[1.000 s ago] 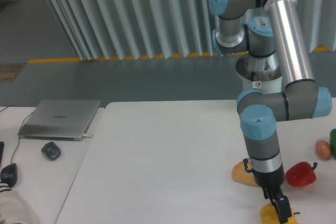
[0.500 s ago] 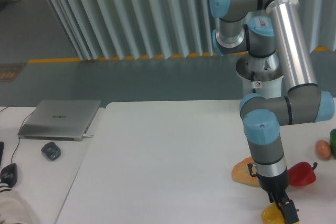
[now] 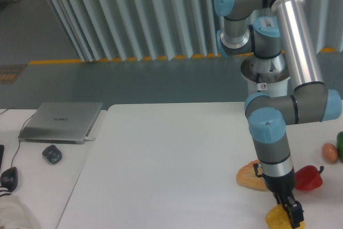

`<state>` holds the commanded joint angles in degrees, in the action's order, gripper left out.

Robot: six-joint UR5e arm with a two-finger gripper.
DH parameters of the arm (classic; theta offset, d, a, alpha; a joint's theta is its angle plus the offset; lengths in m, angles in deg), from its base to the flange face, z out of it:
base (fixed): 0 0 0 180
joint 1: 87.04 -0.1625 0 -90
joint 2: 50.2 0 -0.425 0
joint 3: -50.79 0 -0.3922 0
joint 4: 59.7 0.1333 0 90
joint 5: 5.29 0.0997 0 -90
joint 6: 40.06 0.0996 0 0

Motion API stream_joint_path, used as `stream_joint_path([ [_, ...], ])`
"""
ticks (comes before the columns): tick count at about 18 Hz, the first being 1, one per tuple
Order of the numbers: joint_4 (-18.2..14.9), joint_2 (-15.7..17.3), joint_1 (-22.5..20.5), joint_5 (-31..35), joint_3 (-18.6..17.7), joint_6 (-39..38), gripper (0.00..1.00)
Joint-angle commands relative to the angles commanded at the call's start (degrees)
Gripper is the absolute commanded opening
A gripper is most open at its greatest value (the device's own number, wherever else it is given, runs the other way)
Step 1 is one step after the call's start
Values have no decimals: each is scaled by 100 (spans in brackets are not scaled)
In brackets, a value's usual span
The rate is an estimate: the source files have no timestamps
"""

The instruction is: Place the yellow pepper in a basket

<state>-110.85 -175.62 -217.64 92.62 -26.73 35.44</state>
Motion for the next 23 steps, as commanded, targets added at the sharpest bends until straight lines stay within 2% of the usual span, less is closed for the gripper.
stream_joint_path([
  [3,-17,114,-9,26,-9,9,16],
  [6,-70,395,-175,-26,-132,17,20],
  [7,-157,535,-289,-35,-149,17,24],
  [10,-518,834,-579,-35,-211,70,24],
  [14,-510,1142,-1167,-508,-246,79,23],
  [17,-510,1230,-1598,-799,-202,157,23],
  [20,-492,1222,-1915,-984,-211,639,23],
  [23,-449,1099,-2047,-984,-176,790,22],
])
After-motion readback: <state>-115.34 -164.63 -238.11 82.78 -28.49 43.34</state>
